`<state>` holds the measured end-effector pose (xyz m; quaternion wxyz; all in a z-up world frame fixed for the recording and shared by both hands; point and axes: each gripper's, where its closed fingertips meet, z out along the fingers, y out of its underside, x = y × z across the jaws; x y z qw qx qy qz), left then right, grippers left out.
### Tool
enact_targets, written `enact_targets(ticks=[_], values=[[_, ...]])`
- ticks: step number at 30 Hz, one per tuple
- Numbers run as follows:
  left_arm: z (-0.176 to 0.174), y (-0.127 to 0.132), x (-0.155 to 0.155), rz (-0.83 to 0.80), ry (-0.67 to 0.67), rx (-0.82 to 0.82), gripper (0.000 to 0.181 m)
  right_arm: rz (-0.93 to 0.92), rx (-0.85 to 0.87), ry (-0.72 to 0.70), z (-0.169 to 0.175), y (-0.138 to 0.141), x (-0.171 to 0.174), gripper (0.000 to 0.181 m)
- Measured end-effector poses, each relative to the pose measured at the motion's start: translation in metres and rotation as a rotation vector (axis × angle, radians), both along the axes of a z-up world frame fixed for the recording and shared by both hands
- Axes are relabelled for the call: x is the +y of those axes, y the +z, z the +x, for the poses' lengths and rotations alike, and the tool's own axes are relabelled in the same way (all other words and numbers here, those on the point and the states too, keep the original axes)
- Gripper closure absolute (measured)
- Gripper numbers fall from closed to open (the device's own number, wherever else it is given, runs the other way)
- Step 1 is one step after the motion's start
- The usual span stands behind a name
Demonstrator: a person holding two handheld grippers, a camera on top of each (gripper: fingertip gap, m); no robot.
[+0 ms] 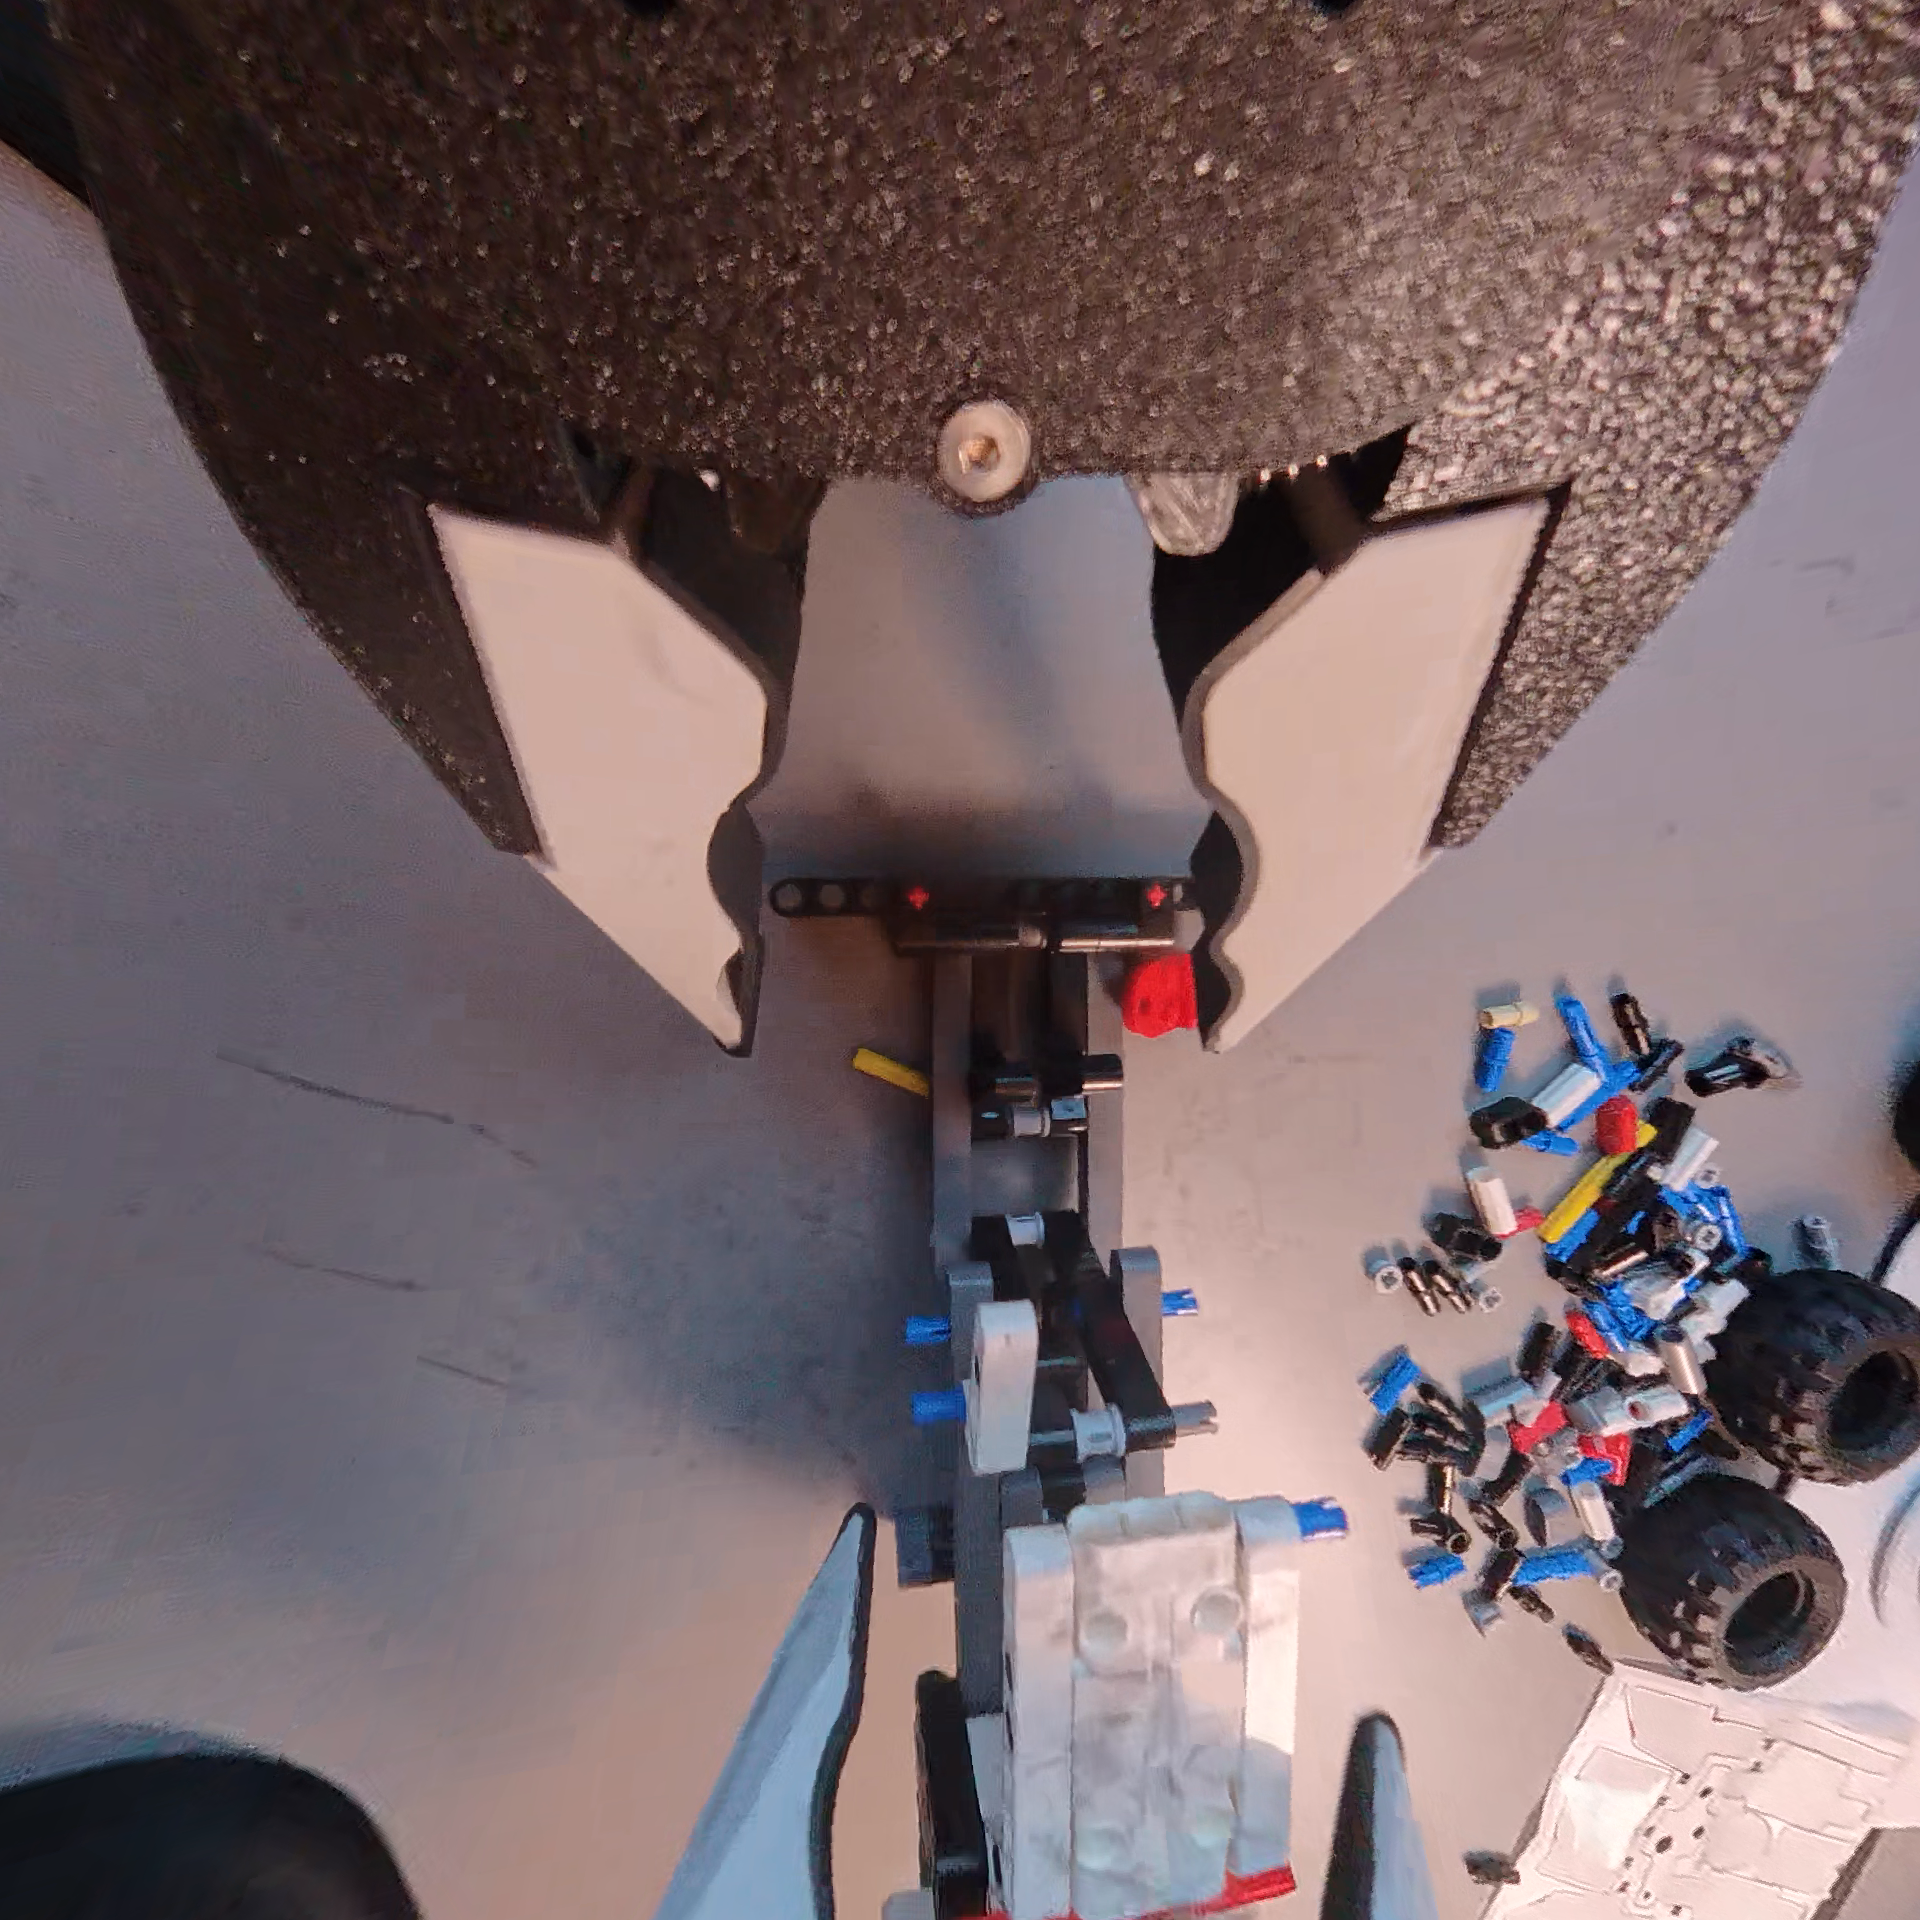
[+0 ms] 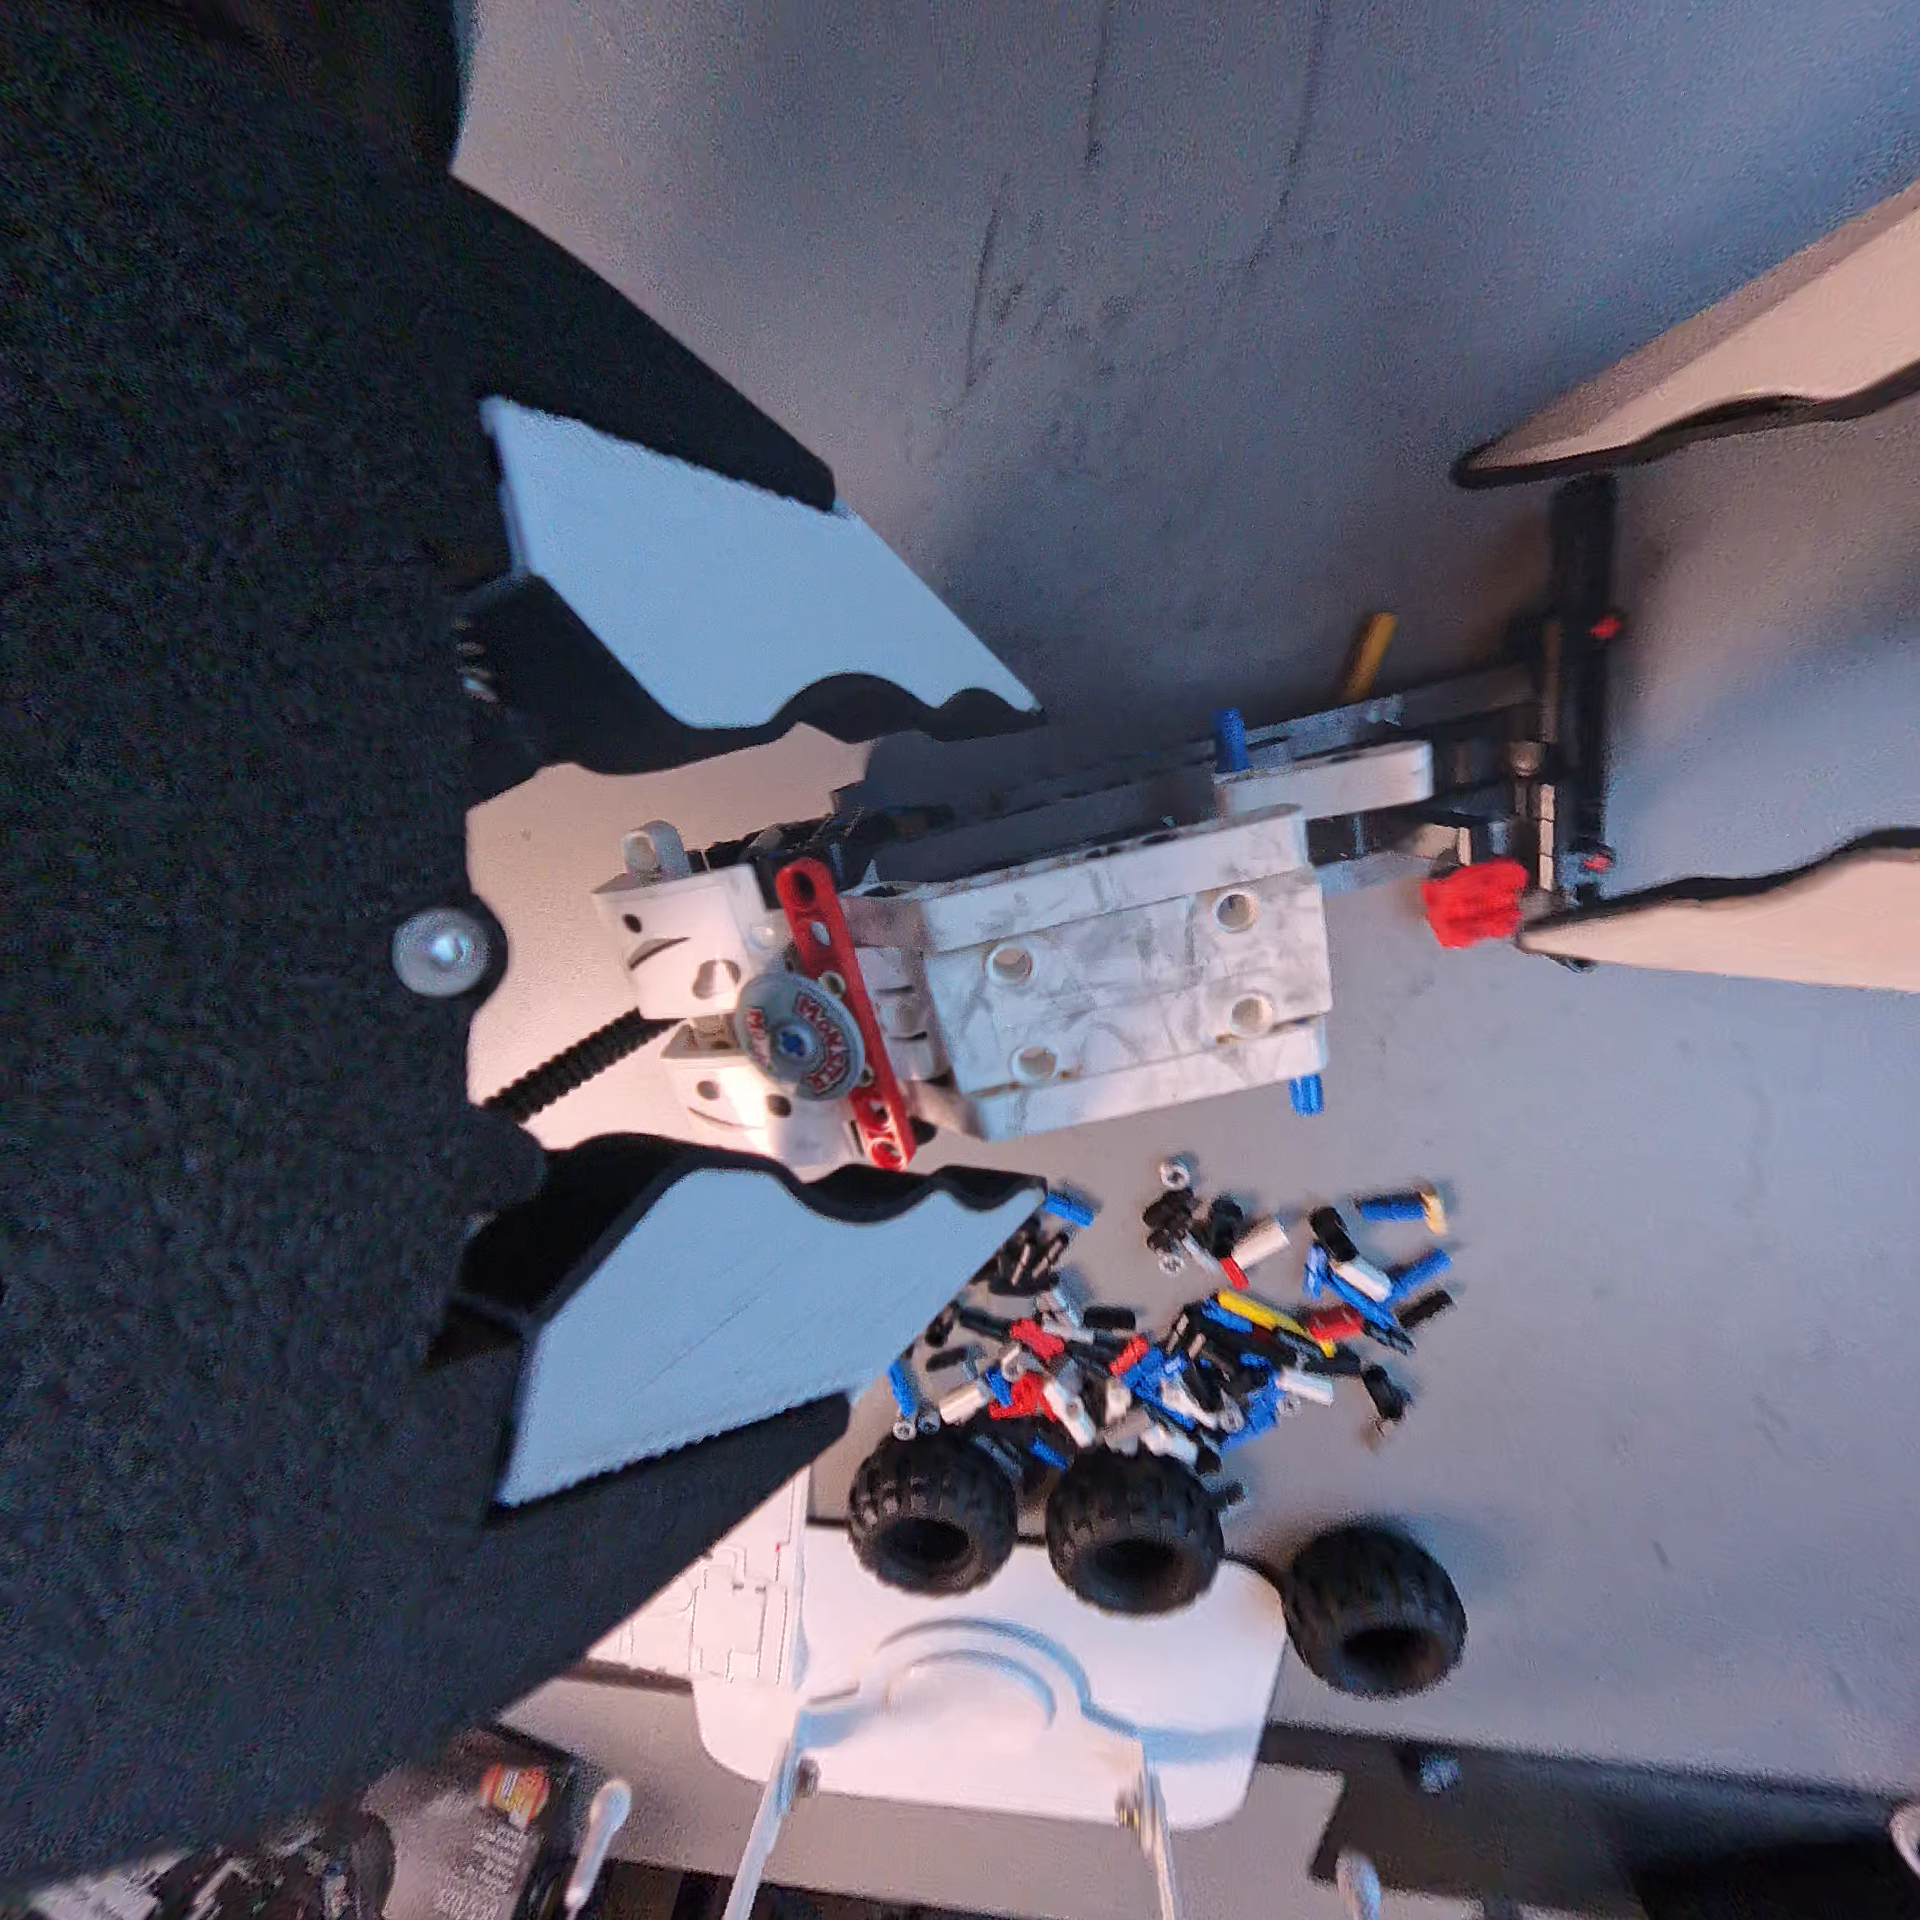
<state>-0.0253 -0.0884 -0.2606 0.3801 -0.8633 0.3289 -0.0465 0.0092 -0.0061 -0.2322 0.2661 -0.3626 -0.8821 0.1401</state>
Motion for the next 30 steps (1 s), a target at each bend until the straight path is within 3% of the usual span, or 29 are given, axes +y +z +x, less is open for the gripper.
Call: enact_targets(ticks=[2,6,10,15,21,25,27,30], values=[[-0.005,-0.001,0.001,0.014,0.016,0.036,0.098,0.043,-0.084,0.010,-0.001,-0.015,0.006,0.112],[-0.008,0.015,-0.006,0.085,0.039,-0.007,0.109,-0.049,-0.061,-0.017,-0.001,-0.007,0.008,0.125],[-0.009,0.024,-0.010,0.162,0.050,0.020,0.122,-0.152,0.023,-0.143,0.012,0.005,0.036,0.136],[0.006,0.001,-0.008,0.023,0.053,-0.063,0.128,-0.164,0.047,-0.204,0.045,0.010,0.055,0.137],[0.015,-0.021,0.006,-0.115,0.163,-0.132,0.134,-0.138,0.018,-0.220,0.078,0.014,0.061,0.137],[0.018,-0.020,0.005,-0.119,0.152,-0.134,0.158,-0.136,0.005,-0.200,0.093,0.013,0.057,0.137],[0.020,-0.020,0.002,-0.128,0.126,-0.126,0.178,-0.146,0.005,-0.185,0.097,0.013,0.052,0.137],[0.017,-0.020,-0.003,-0.140,0.100,-0.110,0.178,-0.145,-0.002,-0.159,0.104,0.012,0.046,0.137]])
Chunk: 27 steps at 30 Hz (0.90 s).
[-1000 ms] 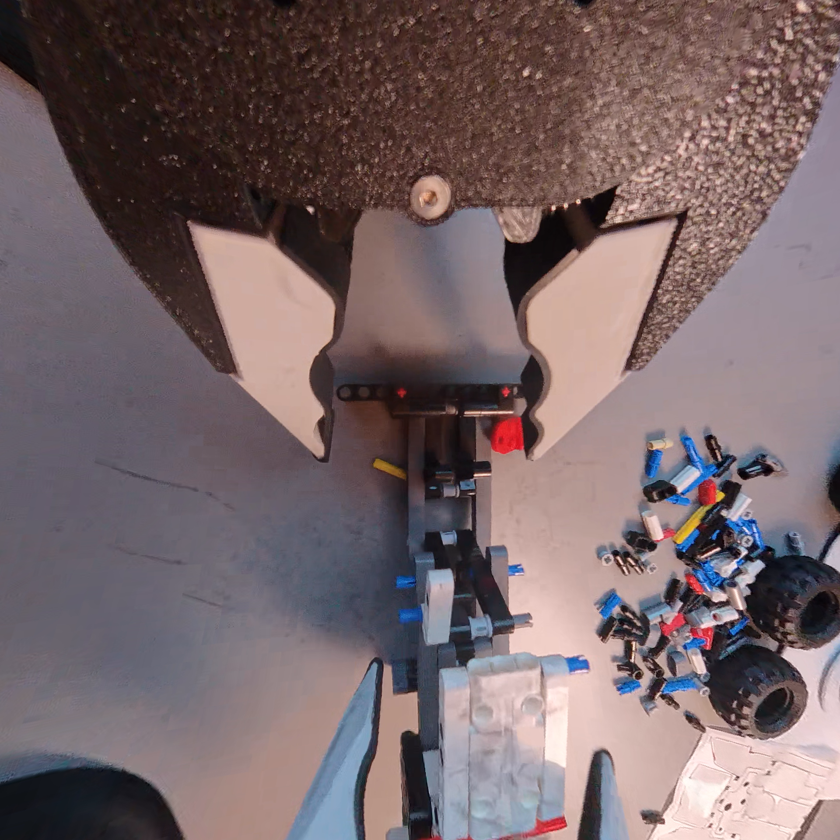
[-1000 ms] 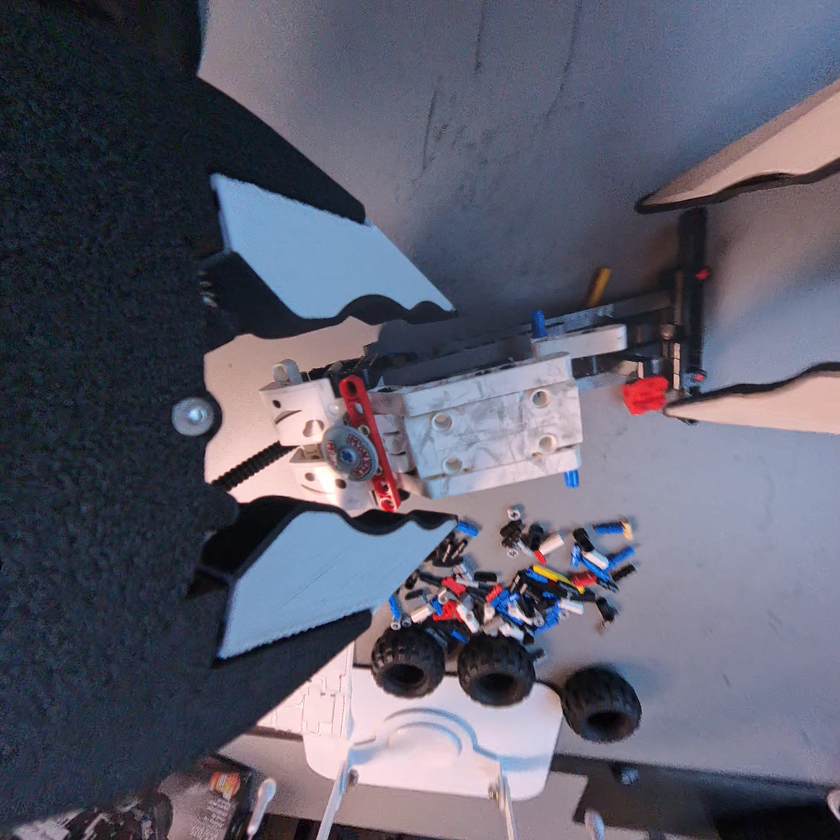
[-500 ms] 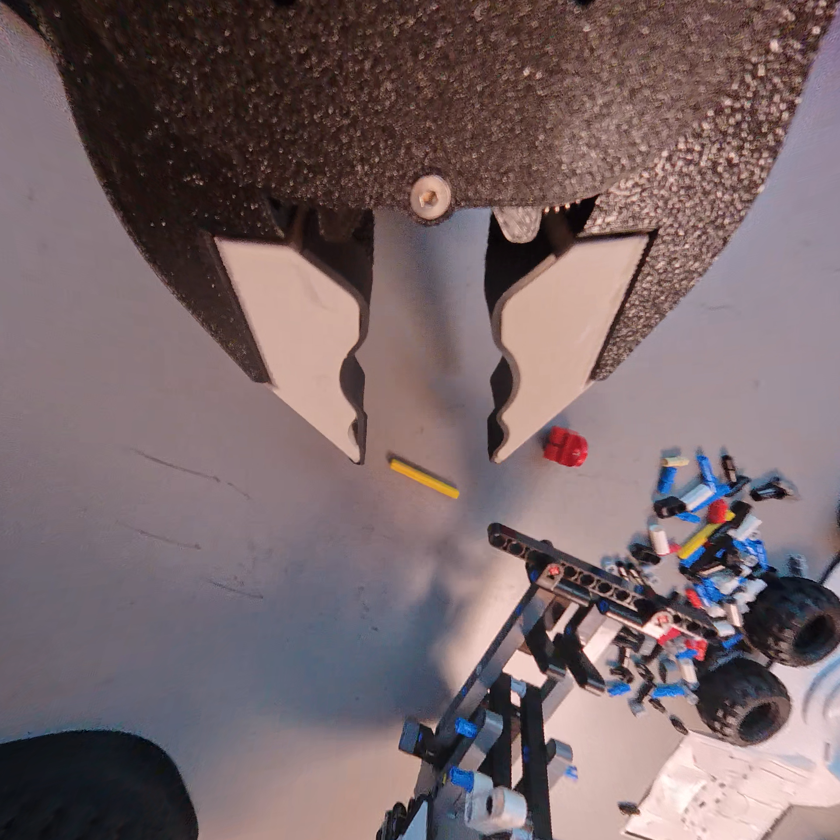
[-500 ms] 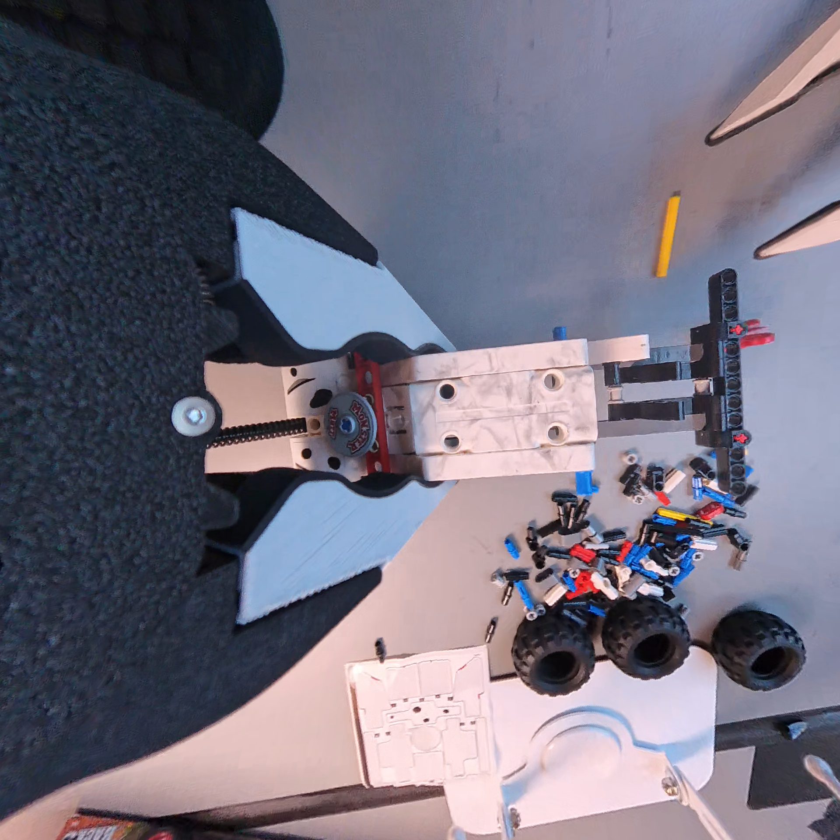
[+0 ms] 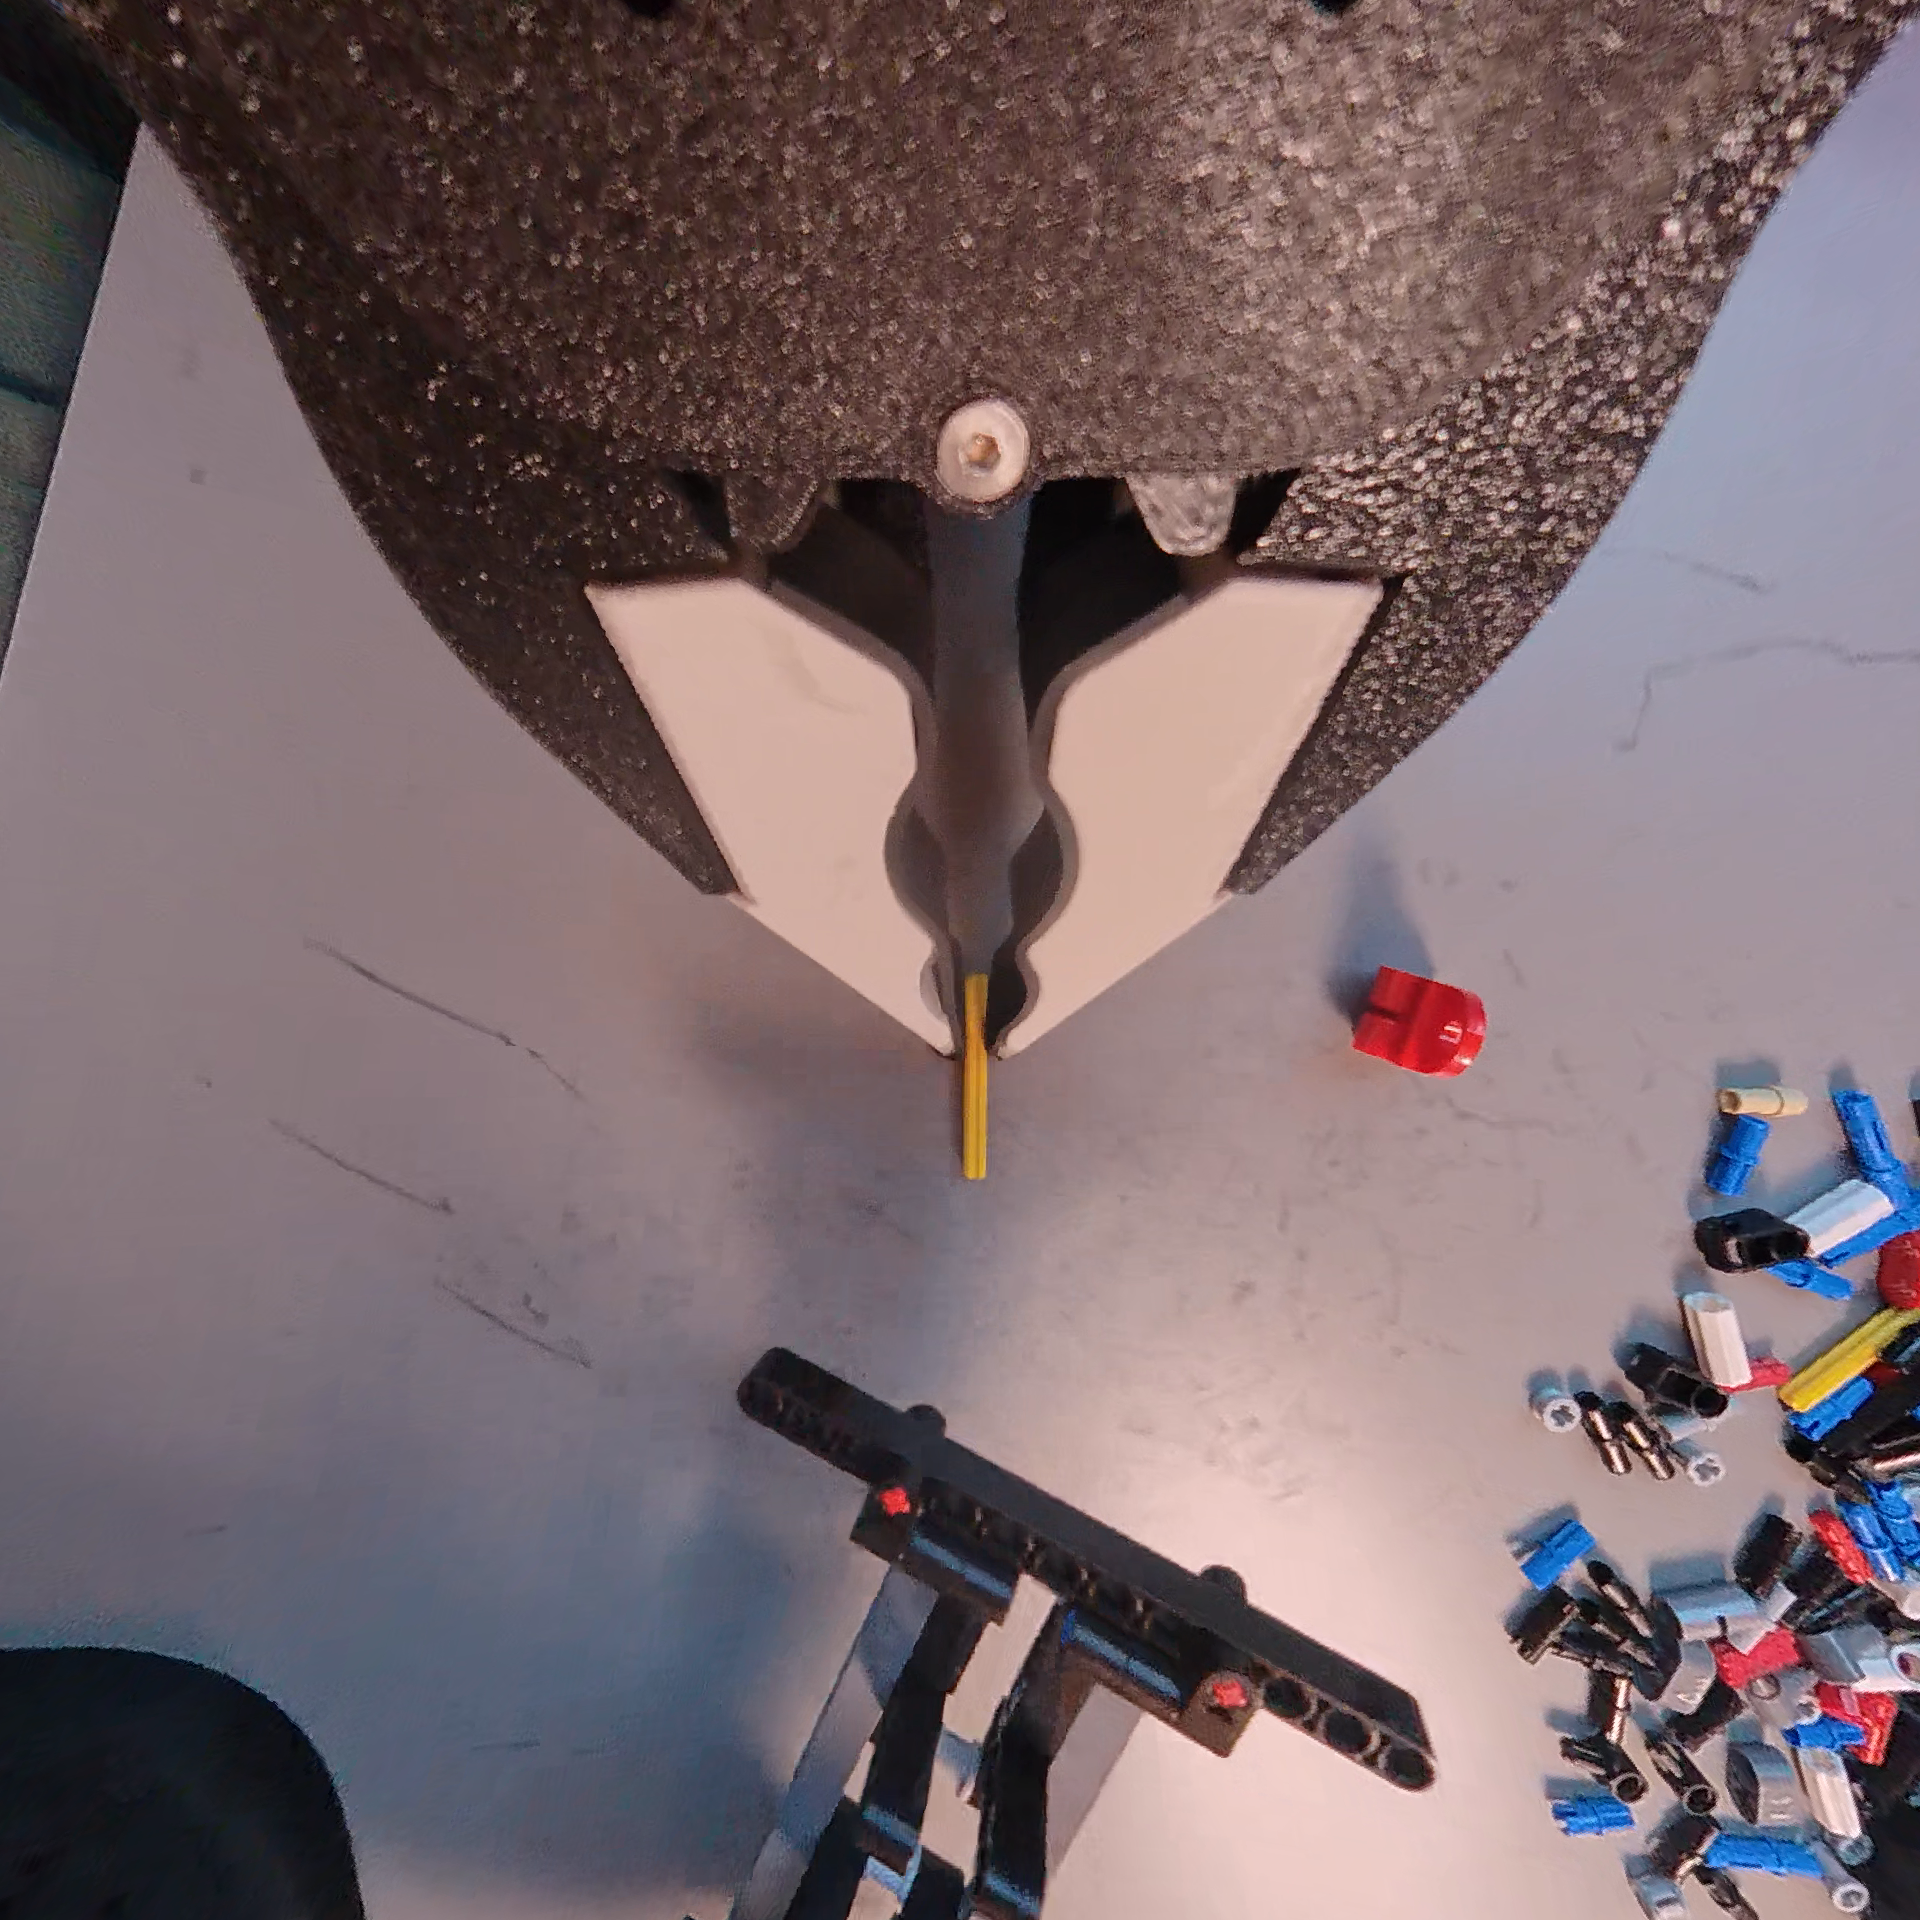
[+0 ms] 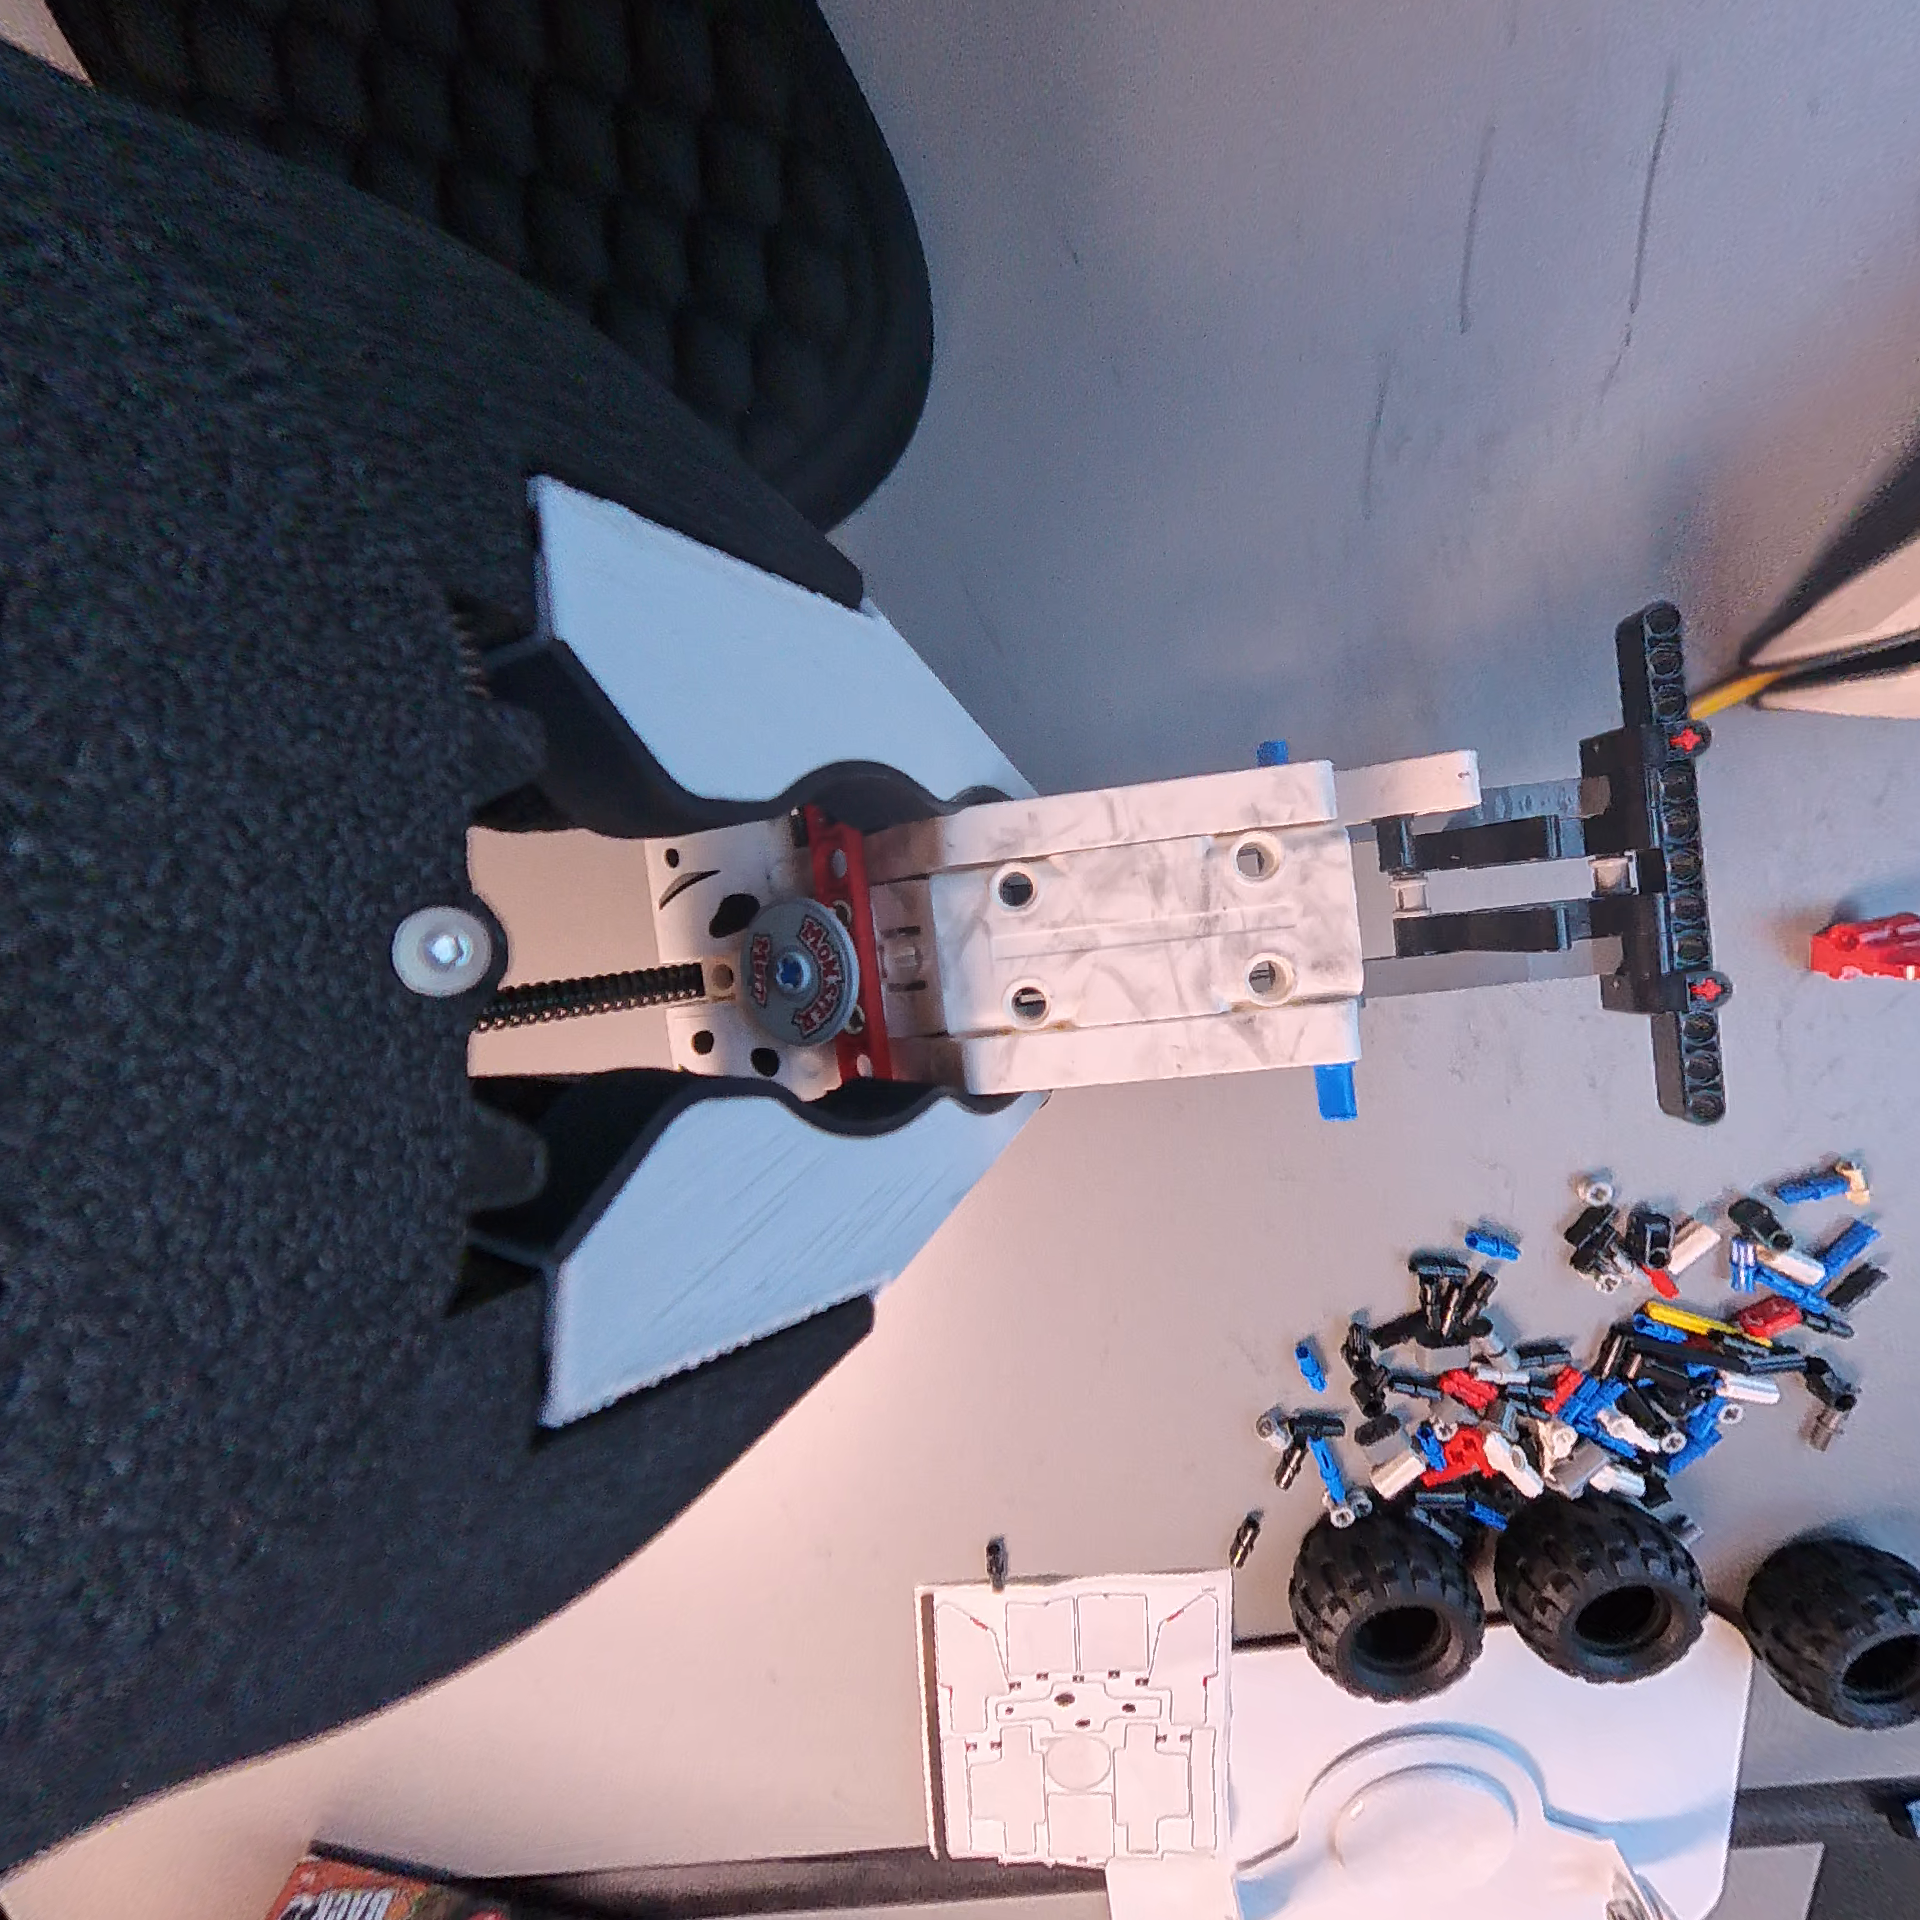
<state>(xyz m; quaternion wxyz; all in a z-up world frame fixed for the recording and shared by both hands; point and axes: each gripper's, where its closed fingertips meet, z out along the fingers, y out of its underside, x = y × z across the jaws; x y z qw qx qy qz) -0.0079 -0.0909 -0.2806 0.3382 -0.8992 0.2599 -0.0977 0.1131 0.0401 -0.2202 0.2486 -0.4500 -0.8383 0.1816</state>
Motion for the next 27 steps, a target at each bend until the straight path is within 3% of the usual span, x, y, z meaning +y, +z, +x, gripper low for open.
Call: enact_targets(ticks=[2,4,8,12,16,19,23,27], values=[[-0.011,0.005,-0.002,0.024,0.001,0.044,0.178,0.011,-0.012,0.014,0.004,-0.002,-0.002,0.137],[-0.024,0.025,0.004,0.086,0.040,0.018,0.178,0.035,-0.029,0.030,0.008,-0.005,0.000,0.137],[-0.063,0.066,0.038,0.168,0.127,0.025,0.178,0.073,-0.066,0.070,0.002,-0.007,0.002,0.137],[-0.078,0.050,0.085,0.090,0.132,0.010,0.178,0.151,-0.120,0.083,-0.013,-0.010,0.009,0.137],[-0.079,0.022,0.107,0.033,0.113,0.026,0.174,0.142,-0.123,0.071,-0.022,-0.010,0.015,0.136],[-0.071,0.027,0.101,0.051,0.077,-0.023,0.155,0.148,-0.110,0.068,-0.024,-0.010,0.020,0.136],[-0.056,0.048,0.072,0.060,-0.033,-0.103,0.145,0.143,-0.119,0.089,-0.023,-0.011,0.024,0.136],[-0.061,0.035,0.042,0.006,-0.102,-0.014,0.142,0.181,-0.157,0.124,-0.025,-0.011,0.030,0.136]])
